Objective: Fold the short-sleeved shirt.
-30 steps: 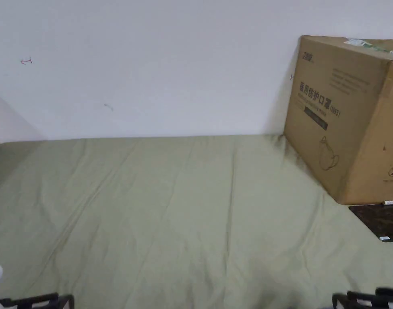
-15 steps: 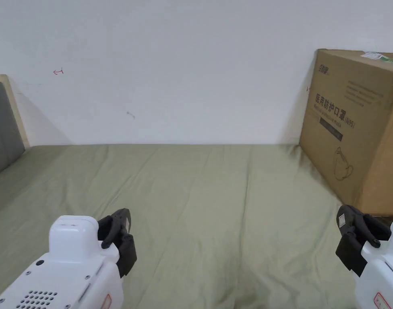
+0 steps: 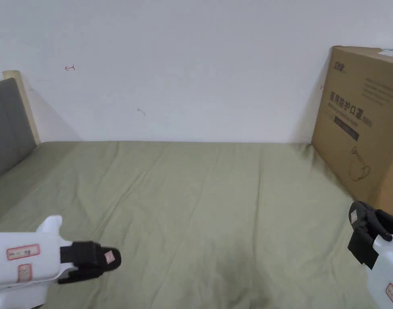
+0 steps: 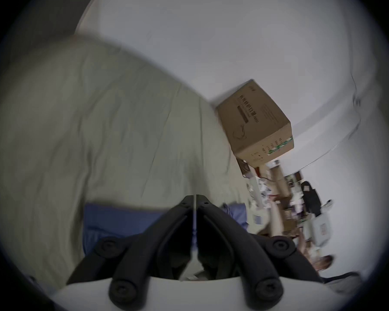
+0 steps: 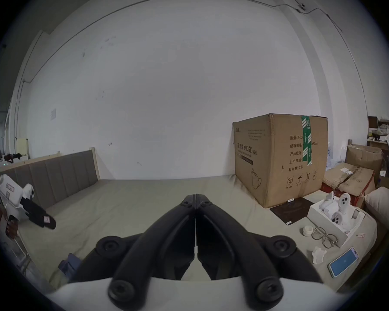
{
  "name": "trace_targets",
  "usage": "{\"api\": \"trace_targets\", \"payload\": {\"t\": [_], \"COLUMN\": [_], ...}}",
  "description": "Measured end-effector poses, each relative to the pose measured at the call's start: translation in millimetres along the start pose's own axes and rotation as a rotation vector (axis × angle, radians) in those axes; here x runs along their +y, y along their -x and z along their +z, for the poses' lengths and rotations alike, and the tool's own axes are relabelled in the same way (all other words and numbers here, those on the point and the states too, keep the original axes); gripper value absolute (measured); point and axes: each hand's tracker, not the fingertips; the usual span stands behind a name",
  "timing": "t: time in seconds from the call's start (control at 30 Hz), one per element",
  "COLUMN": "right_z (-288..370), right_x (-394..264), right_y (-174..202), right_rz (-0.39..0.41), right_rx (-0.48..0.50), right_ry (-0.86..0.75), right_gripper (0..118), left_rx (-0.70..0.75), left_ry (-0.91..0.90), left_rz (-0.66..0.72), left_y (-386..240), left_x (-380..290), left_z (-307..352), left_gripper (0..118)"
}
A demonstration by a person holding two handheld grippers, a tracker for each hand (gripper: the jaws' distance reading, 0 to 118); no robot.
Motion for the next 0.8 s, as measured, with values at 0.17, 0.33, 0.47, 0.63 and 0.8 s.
{"api": "trace_targets", "payload": {"t": [0.17,0.33,0.47,0.63,0.8], "right_z": [-18.3,-27.8,-25.7,-25.3,-27.9], "right_x": [-4.9,-2.0,-2.4,-4.5,-7.2], "right_y": [6.9,12.2,15.8,18.7,19.0], "right_rz": [0.004,-0.034,0.033,0.055,0.037], "right_rx": [-0.047,-0.031,-0.005,0.016,0.046], "right_ry": [-0.004,0.035,0.069,0.108,0.145], "right_gripper": [0,0,0,0,0], "left_rx": [-0.025,-0.003,-0.078,-0.324,-0.078], "left_ry": [-0.036,-0.027,-0.012,0.041,-0.047], "left_rz": [0.269,0.395,0.444,0.484,0.417], "left_y": [95.3,151.6,169.4,225.0,190.3], "left_x": [-21.7,-52.0,-67.7,-57.4,-87.7], "left_z": [0.2,-7.8,-25.4,-59.8,-76.8], "left_gripper": [115,118,118,67,6]}}
